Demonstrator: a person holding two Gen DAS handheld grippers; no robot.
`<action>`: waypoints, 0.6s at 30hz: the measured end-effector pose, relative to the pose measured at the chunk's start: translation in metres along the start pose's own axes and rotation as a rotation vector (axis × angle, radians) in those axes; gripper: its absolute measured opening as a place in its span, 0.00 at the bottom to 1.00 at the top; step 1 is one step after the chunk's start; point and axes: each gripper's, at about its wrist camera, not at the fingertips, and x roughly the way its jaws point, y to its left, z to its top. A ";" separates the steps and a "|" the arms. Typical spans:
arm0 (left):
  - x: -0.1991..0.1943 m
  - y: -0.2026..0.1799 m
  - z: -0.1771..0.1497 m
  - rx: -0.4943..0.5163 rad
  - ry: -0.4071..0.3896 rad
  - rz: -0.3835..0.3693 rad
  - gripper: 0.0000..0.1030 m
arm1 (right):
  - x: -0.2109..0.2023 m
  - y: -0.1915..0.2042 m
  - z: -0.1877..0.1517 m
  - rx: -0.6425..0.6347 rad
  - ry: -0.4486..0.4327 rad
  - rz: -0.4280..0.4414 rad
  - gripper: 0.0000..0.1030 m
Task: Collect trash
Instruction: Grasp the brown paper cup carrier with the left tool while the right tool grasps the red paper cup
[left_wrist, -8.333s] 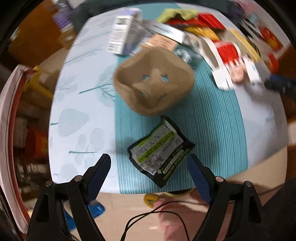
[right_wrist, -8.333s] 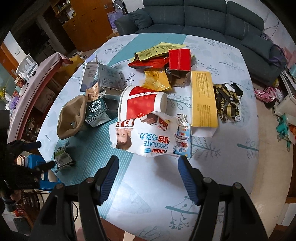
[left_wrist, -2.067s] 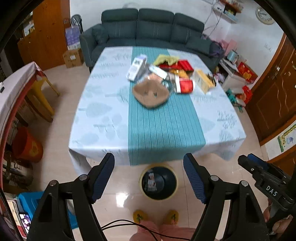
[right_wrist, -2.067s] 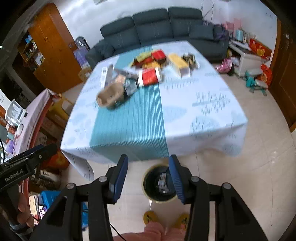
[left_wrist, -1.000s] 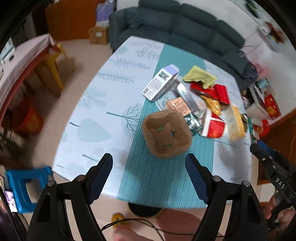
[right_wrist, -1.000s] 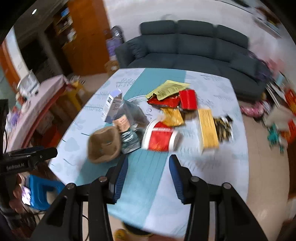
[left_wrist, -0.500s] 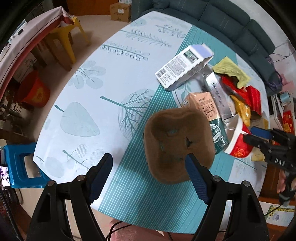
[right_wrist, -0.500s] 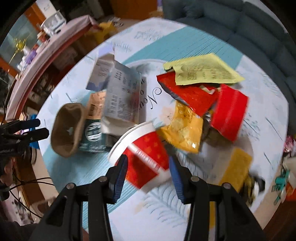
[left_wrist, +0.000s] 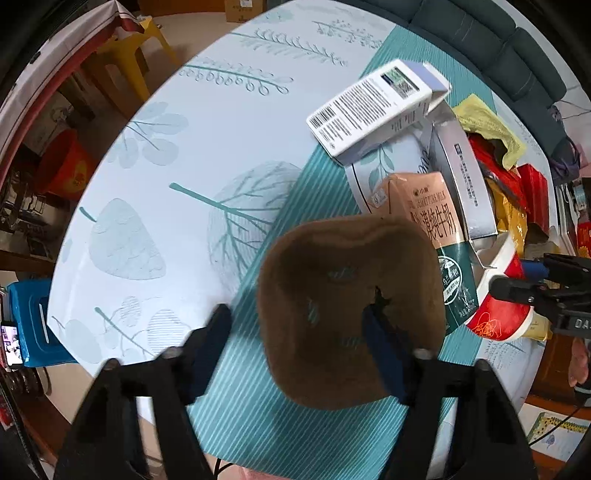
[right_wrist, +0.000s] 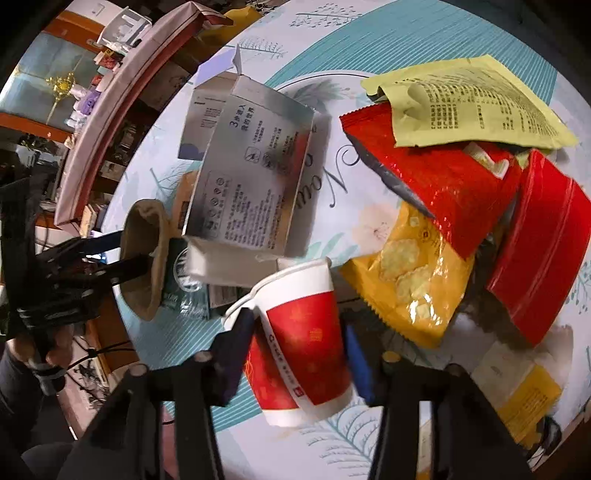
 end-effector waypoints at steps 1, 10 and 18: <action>0.002 -0.001 0.000 -0.001 0.010 -0.002 0.50 | -0.002 0.000 -0.003 0.002 -0.008 0.004 0.41; -0.001 -0.005 -0.013 -0.030 -0.001 0.027 0.19 | -0.021 0.015 -0.028 0.001 -0.100 0.028 0.36; -0.026 -0.013 -0.038 -0.027 -0.083 0.025 0.14 | -0.048 0.048 -0.062 -0.002 -0.265 -0.089 0.36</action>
